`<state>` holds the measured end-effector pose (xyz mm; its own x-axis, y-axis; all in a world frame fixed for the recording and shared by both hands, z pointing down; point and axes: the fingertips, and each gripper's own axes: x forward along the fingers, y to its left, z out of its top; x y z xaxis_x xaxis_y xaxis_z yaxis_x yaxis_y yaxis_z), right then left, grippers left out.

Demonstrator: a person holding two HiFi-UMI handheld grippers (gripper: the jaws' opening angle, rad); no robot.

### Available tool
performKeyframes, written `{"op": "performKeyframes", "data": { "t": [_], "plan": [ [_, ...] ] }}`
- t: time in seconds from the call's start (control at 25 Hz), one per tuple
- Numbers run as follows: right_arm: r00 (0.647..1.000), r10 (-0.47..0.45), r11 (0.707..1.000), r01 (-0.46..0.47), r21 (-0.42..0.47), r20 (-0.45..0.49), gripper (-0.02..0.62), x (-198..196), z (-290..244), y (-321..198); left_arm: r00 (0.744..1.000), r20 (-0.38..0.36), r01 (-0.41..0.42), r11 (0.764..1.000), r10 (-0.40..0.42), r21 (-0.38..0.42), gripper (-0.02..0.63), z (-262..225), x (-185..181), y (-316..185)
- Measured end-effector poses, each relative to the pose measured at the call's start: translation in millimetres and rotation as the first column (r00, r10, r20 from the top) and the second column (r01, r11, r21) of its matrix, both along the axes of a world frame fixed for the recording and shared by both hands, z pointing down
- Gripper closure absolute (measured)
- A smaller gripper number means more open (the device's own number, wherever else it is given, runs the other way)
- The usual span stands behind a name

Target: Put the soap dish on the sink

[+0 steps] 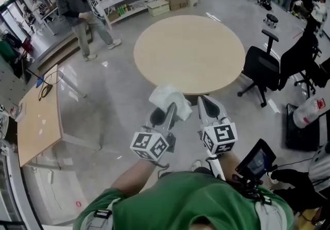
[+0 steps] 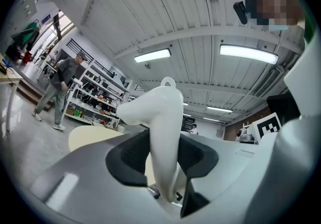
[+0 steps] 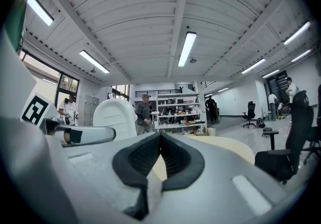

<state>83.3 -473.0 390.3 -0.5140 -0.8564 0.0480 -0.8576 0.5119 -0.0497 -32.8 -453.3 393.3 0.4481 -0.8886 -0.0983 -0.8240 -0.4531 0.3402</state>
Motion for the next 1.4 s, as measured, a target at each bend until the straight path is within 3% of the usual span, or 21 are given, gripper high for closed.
{"op": "performKeyframes", "data": {
  "t": [0.32, 0.6, 0.96, 1.4],
  "plan": [
    [1.000, -0.025, 1.000, 0.025, -0.004, 0.009, 0.594, 55, 5, -45, 1.000, 0.011, 0.027, 1.000, -0.027, -0.005, 0.456, 3, 56, -38],
    [0.996, -0.083, 0.996, 0.084, -0.017, 0.023, 0.594, 59, 11, -71, 0.997, 0.020, 0.079, 0.997, -0.079, -0.020, 0.456, 8, 64, -56],
    [0.987, -0.154, 0.987, 0.156, -0.042, 0.034, 0.594, 43, 26, -102, 0.990, 0.033, 0.137, 0.990, -0.136, -0.035, 0.456, 17, 55, -83],
    [0.987, -0.162, 0.986, 0.162, -0.033, 0.000, 0.594, -14, 18, -169, 0.991, 0.002, 0.133, 0.990, -0.133, -0.040, 0.456, 16, 0, -152]
  ]
}}
